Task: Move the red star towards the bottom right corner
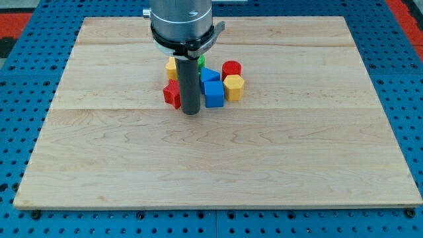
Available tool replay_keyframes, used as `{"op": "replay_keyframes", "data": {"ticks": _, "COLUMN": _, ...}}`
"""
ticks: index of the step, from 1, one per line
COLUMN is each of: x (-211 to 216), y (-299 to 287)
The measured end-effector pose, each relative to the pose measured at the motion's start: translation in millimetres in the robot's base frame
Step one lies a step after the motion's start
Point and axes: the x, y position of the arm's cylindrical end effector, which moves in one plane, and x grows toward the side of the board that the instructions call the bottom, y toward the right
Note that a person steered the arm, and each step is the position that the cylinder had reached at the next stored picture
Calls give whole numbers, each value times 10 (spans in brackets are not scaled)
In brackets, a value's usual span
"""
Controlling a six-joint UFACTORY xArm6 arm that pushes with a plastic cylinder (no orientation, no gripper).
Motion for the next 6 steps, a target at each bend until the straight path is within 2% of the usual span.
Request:
{"op": "replay_keyframes", "data": {"ticks": 5, "x": 294, "y": 11}}
{"op": "replay_keyframes", "data": {"ticks": 6, "x": 334, "y": -135}}
